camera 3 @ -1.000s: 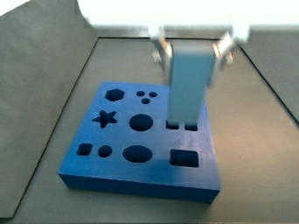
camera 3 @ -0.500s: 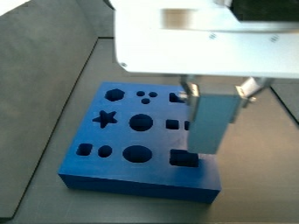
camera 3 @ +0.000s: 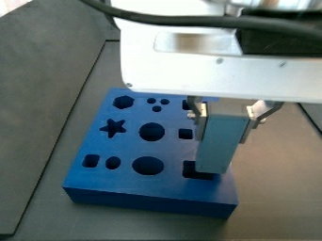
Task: Insert the rectangle object.
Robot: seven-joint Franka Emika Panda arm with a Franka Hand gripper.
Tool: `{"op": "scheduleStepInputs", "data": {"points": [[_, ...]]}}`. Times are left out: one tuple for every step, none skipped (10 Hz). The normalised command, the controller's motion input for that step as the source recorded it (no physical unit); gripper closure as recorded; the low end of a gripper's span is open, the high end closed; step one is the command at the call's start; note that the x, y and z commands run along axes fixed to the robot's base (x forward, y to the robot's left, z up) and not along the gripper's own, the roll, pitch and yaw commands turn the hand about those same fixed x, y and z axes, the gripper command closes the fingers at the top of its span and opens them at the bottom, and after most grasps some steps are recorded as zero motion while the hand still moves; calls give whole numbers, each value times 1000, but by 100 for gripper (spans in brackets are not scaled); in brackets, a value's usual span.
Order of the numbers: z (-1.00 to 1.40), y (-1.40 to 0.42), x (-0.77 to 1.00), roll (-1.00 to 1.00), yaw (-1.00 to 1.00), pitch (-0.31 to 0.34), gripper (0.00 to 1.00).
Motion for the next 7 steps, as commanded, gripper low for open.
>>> {"op": "scheduleStepInputs", "data": {"points": [[-180,-17,-217,3,0,-86,100],[-120,-40,-177,10,0,-77,100],[-117,-54,-206,46,0,-104,100],[-89,-134,-220,73,46,-127,100],[-94,-129,-149,81,66,-110,100],[-220,0,-31,64,80,-71,100],[-391,0,60,97,0,-16,100]]}}
